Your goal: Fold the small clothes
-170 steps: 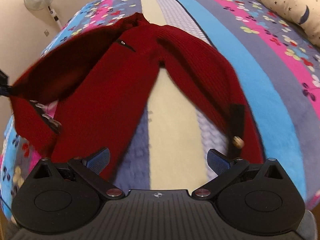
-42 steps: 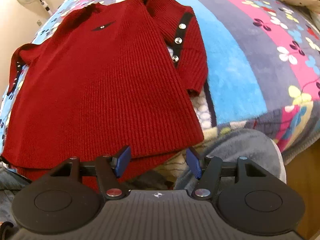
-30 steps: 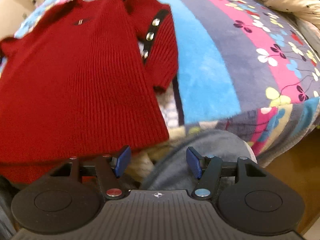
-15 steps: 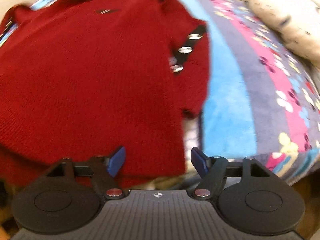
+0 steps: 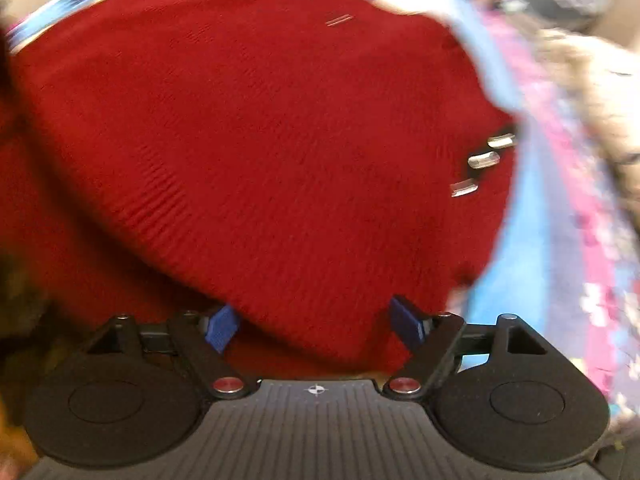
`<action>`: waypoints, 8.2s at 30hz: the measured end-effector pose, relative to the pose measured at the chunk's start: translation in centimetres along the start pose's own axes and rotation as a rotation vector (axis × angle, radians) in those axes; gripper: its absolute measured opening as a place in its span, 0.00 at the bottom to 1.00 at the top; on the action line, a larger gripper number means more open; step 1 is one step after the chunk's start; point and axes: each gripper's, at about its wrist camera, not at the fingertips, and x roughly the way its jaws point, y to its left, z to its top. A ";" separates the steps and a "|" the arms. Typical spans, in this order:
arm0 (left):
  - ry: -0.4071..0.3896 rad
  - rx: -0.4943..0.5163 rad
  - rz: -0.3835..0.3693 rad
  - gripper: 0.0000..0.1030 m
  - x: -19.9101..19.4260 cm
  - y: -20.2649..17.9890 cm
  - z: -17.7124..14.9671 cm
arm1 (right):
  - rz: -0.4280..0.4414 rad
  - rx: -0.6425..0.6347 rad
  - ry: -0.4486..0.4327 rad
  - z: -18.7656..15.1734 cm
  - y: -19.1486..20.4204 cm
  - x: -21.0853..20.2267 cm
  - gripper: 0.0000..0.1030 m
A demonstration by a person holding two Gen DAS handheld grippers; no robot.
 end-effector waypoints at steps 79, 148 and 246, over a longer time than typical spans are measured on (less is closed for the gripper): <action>-0.009 0.293 -0.049 1.00 -3.5 -14.8 0.3 | -0.208 0.560 -0.108 12.3 -28.6 4.1 0.15; -0.309 -0.019 0.135 1.00 7.5 -0.5 24.3 | 0.182 0.330 -0.012 19.7 -2.1 5.8 0.77; -0.193 0.116 -0.203 0.82 9.7 -10.1 21.7 | 0.348 0.595 0.017 25.1 -6.3 15.6 0.77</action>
